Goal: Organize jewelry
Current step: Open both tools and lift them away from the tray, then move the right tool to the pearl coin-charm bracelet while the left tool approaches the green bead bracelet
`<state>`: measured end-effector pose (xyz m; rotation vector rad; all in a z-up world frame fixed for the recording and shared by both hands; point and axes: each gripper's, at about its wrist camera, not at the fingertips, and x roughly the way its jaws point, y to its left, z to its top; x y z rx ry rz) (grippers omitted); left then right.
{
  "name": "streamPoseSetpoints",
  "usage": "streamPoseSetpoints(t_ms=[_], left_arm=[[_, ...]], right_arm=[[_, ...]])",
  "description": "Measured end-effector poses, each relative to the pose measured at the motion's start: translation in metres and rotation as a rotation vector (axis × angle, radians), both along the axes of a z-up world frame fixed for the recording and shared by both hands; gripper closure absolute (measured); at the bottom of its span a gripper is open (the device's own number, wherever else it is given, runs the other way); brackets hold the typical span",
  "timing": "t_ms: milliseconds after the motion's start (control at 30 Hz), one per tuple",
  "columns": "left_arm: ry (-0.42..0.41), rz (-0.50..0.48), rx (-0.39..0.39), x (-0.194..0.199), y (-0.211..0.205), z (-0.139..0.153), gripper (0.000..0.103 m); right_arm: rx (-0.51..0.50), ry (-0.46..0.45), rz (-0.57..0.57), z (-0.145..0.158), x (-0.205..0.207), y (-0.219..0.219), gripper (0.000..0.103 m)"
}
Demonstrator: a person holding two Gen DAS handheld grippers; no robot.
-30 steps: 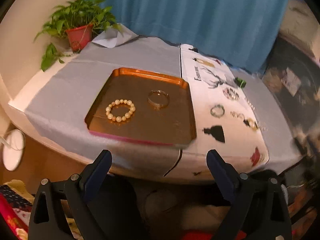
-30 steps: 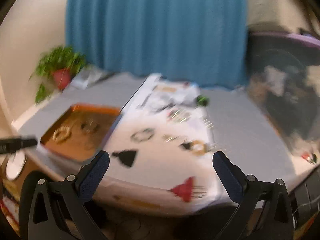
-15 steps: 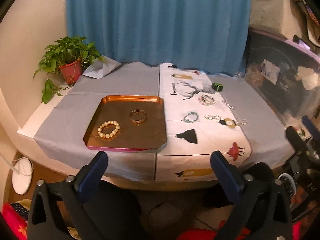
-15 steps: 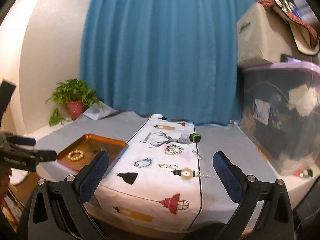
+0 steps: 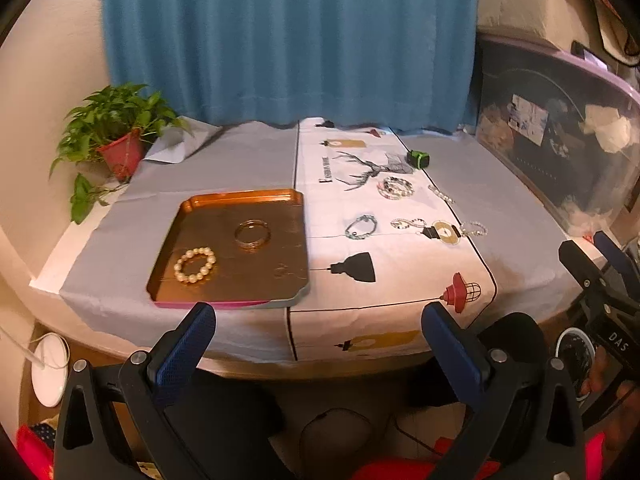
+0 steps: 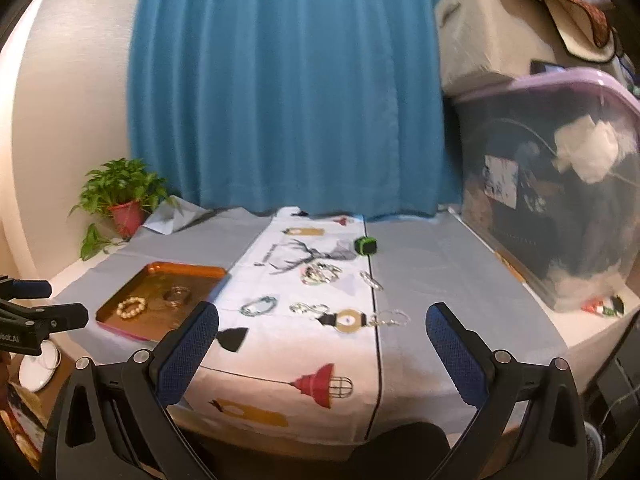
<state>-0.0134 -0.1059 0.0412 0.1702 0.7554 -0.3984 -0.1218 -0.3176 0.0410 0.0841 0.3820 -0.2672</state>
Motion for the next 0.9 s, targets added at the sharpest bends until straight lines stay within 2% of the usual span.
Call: streamPoseSetpoints(t_ms=[333, 600, 800, 900], left_arm=[[0.061, -0.043, 0.01, 0.051, -0.048, -0.022, 0.001], [0.15, -0.088, -0.014, 0.121, -0.096, -0.055, 0.001], [0.191, -0.111, 0.072, 0.171, -0.134, -0.093, 0.001], [0.22, -0.131, 0.13, 0.19, -0.15, -0.116, 0.001]], right_arm=[[0.07, 0.13, -0.093, -0.033, 0.025, -0.064, 0.0], [0.224, 0.268, -0.11, -0.075, 0.085, -0.138, 0.0], [0.231, 0.378, -0.081, -0.106, 0.146, -0.168, 0.0], [0.23, 0.47, -0.049, -0.13, 0.179, -0.174, 0.0]])
